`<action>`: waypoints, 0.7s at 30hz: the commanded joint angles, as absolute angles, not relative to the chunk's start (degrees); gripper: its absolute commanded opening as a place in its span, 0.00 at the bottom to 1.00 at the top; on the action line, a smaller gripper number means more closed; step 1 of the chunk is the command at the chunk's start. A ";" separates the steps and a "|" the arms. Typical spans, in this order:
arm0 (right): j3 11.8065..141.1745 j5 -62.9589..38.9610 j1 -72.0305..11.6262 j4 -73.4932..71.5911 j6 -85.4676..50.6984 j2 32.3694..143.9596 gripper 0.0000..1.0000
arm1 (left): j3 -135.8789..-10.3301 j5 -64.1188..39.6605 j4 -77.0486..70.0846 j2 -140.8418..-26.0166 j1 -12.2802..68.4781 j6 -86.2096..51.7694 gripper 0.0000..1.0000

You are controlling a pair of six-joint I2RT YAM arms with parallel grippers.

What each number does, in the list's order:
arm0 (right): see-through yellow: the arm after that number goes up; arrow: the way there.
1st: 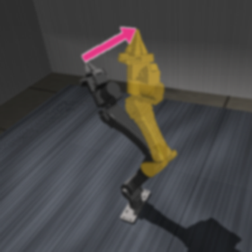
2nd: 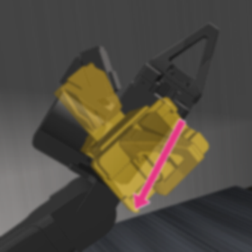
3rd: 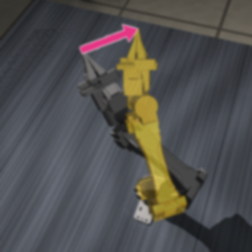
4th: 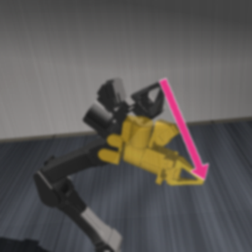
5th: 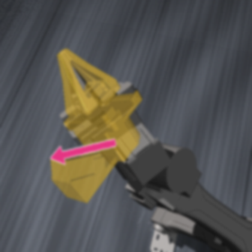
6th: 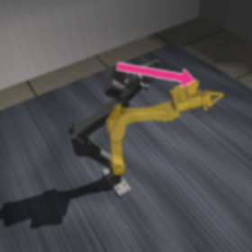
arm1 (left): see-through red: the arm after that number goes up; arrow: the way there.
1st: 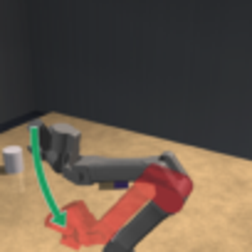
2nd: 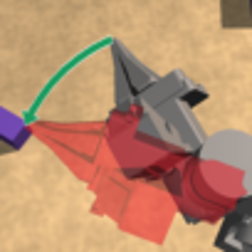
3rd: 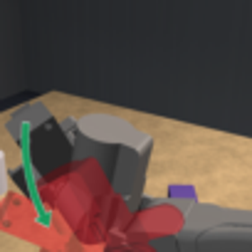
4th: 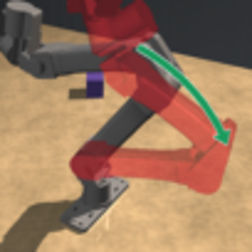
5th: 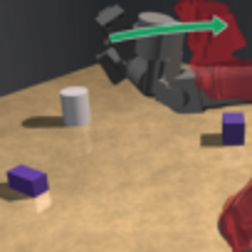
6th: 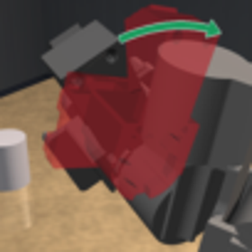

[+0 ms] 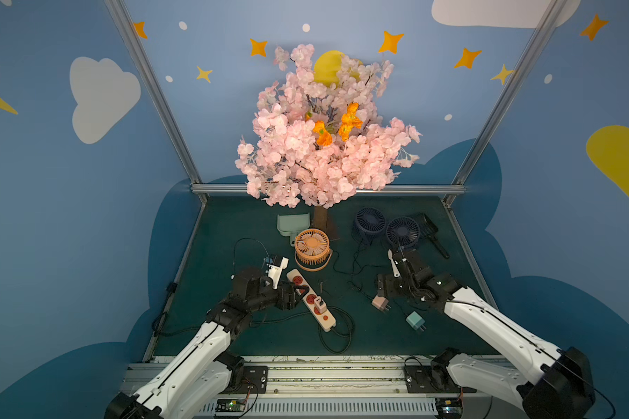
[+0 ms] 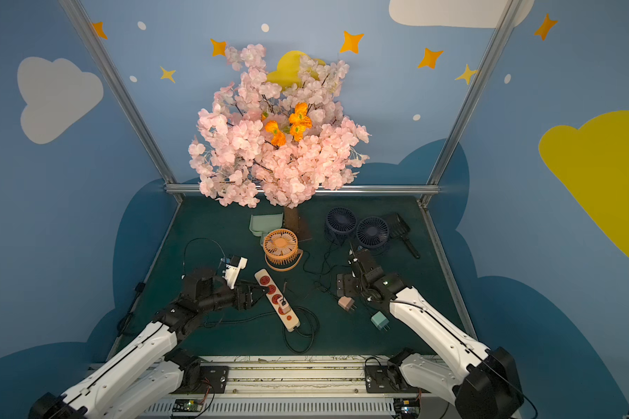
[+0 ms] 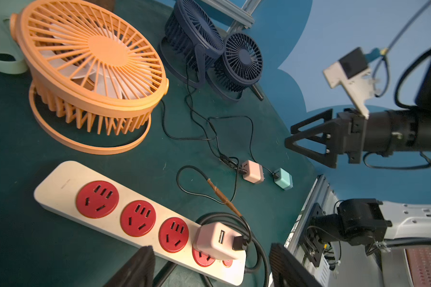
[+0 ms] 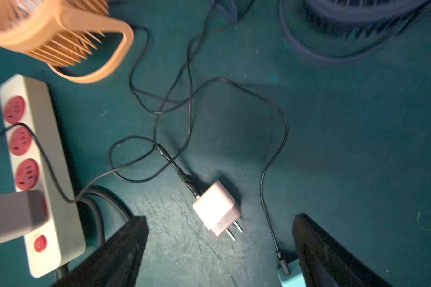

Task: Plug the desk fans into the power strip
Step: Pick up the plug from the center of the board.

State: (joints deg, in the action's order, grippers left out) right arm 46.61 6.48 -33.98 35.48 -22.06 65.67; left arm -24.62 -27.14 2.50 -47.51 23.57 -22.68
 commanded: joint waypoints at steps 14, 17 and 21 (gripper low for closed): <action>59.64 6.57 -42.32 42.26 -9.68 95.29 0.78 | -23.41 -23.37 3.05 -46.29 27.62 -20.91 0.77; 60.67 7.51 -44.04 42.83 -9.44 97.26 0.71 | -22.67 -22.82 3.41 -45.17 27.65 -21.23 0.77; 62.27 8.56 -45.33 43.69 -9.56 99.82 0.54 | -21.54 -22.63 2.58 -44.21 27.67 -21.77 0.77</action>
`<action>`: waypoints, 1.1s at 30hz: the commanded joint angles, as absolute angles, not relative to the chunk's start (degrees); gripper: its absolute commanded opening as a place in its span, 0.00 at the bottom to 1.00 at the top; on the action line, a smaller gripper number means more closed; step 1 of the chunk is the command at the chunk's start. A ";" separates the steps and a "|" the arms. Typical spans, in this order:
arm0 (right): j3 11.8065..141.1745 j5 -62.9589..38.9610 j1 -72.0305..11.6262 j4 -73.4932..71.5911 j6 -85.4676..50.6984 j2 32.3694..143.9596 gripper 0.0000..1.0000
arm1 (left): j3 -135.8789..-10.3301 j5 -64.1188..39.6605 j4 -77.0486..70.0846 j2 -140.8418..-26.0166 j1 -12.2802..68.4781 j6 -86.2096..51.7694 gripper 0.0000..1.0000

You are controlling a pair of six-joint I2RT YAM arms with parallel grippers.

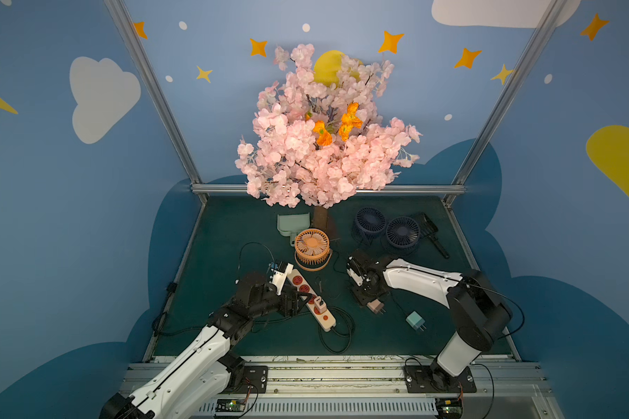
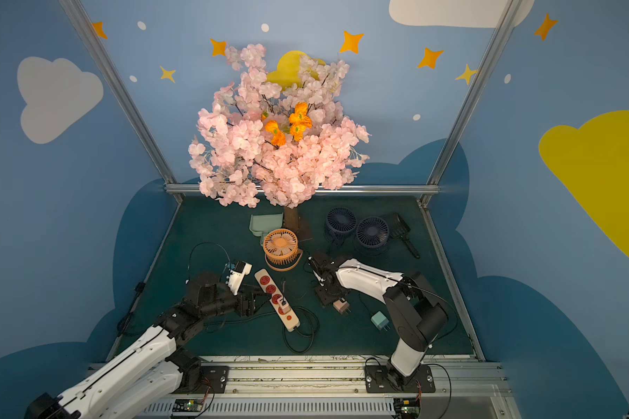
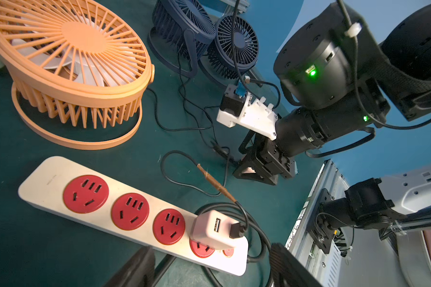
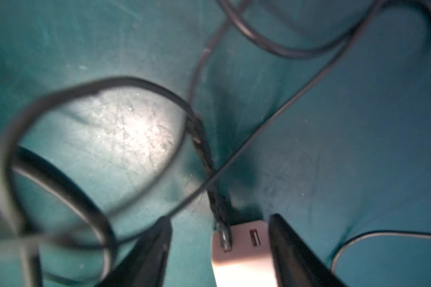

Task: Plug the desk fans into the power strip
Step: Pick up the plug from the center of the board.

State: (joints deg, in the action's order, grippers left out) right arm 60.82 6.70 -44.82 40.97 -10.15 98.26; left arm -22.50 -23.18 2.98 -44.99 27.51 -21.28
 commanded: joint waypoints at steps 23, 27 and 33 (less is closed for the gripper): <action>66.86 11.38 -46.01 44.50 -11.60 106.95 0.04 | -21.24 -22.11 3.46 -40.63 27.75 -23.85 0.77; 65.84 10.43 -45.44 43.54 -14.13 103.07 0.00 | -22.16 -21.36 2.14 -41.33 30.43 -26.18 0.74; 62.17 5.85 -43.18 37.25 -23.39 91.09 0.00 | -24.90 -13.68 -3.24 -45.41 40.17 -30.25 0.73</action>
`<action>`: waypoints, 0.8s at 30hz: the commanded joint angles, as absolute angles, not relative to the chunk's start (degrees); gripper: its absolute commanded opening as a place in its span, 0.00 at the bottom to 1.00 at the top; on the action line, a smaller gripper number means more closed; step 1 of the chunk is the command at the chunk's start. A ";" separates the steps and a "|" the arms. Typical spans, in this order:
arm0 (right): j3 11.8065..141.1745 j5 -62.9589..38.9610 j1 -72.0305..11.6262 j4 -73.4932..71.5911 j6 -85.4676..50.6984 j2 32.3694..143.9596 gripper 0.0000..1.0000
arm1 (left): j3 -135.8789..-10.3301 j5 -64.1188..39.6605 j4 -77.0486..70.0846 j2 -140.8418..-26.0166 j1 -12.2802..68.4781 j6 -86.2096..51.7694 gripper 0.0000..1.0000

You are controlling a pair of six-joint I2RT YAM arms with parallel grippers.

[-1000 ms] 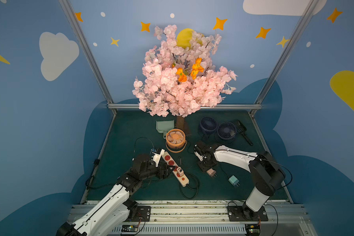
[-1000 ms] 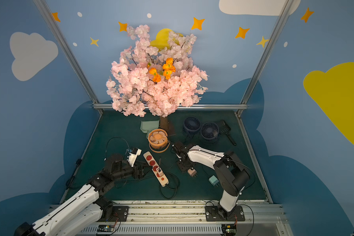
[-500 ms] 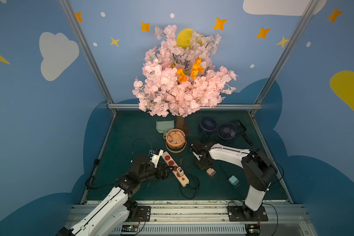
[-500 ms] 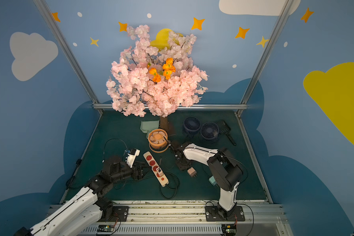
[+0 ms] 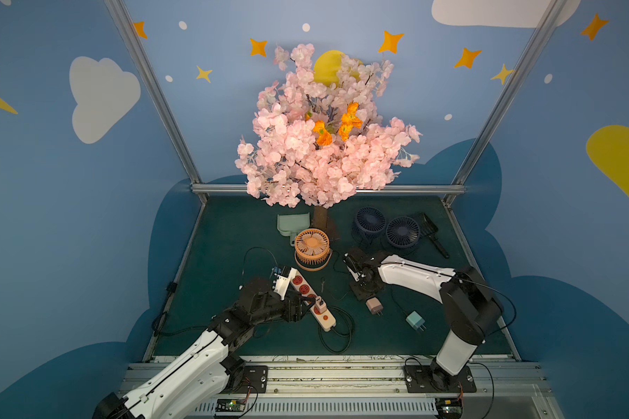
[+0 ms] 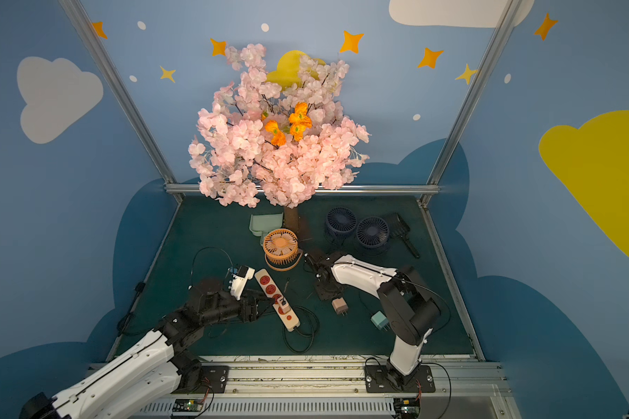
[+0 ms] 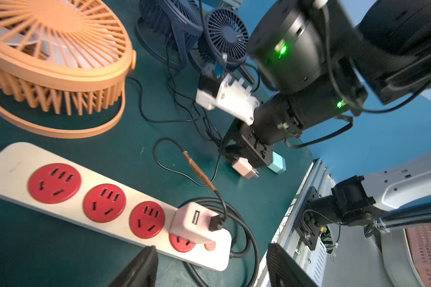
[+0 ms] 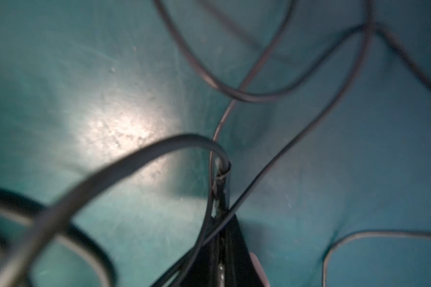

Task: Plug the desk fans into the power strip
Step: Pick up the plug from the center of the board.

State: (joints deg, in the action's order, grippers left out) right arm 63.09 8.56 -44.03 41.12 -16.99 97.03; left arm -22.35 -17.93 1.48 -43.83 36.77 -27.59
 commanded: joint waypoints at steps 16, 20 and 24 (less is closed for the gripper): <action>56.18 13.88 -47.92 20.88 -49.64 71.45 0.00 | -36.70 -9.32 -17.49 -69.51 51.88 -36.05 0.78; 56.05 13.47 -48.63 19.52 -51.23 71.02 0.00 | -39.64 -9.91 -16.90 -73.94 52.19 -35.33 0.77; 55.72 12.72 -48.78 18.76 -52.27 70.45 0.00 | -40.49 -7.65 -15.50 -75.45 52.16 -34.79 0.75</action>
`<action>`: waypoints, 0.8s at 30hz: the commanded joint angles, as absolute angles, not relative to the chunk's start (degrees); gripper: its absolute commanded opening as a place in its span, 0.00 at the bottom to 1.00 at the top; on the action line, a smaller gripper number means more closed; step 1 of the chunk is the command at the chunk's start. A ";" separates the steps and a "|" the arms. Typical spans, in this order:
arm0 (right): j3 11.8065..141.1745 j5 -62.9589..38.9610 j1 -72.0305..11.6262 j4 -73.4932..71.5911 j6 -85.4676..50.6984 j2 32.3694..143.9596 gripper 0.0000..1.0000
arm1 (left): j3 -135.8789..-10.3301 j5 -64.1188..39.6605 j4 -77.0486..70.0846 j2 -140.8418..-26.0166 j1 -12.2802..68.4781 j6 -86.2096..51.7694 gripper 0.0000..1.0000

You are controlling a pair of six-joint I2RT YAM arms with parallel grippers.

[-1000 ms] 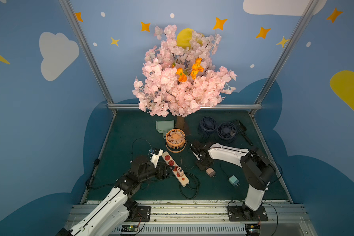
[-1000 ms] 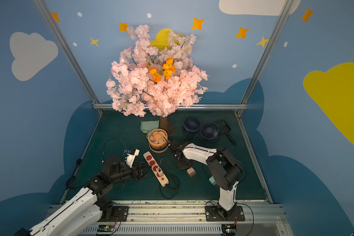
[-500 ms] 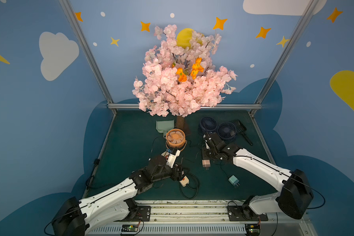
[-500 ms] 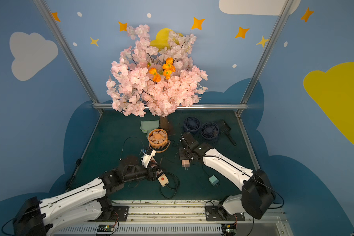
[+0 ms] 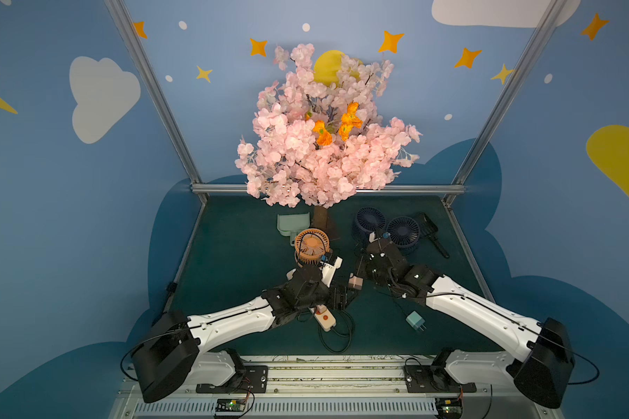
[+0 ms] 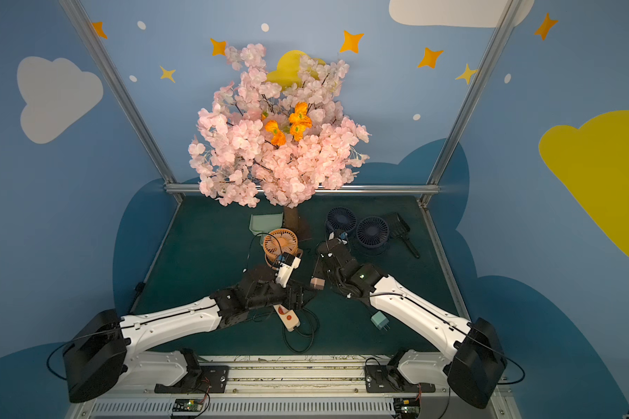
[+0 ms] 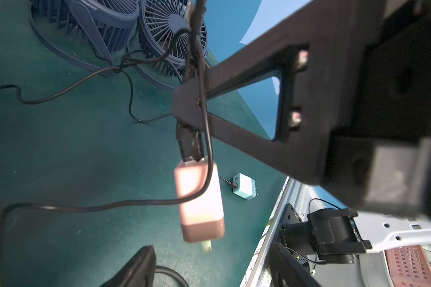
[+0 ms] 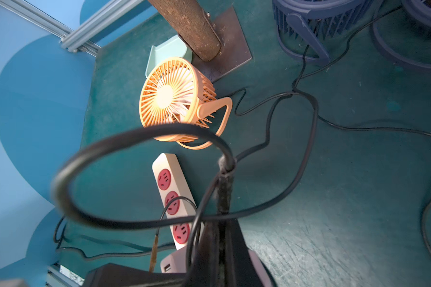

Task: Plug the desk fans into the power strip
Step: Pick up the plug from the center of the board.

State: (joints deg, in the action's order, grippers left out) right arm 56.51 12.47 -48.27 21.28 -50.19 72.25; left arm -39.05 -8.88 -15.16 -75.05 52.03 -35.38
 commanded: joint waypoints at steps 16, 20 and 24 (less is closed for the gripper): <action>53.37 10.84 -48.70 17.95 -56.10 67.33 0.00 | -44.45 -7.29 -17.90 -81.74 52.07 -33.66 0.42; 52.84 10.19 -47.44 18.65 -55.83 66.64 0.00 | -44.29 -8.40 -17.69 -81.49 52.08 -33.26 0.32; 50.52 5.05 -41.89 19.04 -51.71 63.76 0.56 | -42.58 -16.74 -14.69 -78.62 51.48 -32.97 0.26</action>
